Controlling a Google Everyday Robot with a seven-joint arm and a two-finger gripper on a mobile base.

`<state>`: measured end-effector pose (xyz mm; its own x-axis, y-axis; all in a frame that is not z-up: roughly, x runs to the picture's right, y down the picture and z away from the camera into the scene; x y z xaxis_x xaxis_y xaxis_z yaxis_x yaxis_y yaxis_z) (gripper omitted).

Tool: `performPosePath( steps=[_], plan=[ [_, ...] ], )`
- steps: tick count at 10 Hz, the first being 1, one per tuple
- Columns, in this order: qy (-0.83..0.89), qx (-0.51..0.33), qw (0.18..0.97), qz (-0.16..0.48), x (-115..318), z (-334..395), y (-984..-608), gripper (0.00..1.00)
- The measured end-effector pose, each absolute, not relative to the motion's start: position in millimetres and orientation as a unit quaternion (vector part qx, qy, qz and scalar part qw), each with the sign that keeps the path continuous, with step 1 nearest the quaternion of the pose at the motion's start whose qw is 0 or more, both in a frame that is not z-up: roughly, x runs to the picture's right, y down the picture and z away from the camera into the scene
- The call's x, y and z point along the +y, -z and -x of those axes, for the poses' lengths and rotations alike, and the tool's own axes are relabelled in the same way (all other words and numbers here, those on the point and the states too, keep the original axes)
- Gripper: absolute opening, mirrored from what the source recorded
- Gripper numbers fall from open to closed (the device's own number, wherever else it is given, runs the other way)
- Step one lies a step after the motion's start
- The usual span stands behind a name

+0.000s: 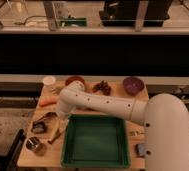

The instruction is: Place banana in table surface

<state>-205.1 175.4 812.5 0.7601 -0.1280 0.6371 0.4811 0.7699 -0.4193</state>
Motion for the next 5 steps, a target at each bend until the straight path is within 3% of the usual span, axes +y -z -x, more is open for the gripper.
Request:
performPosePath(
  steps=[5],
  plan=[
    [0.223,-0.302,0.879,0.292,194.5,208.6,-814.7,0.8]
  ],
)
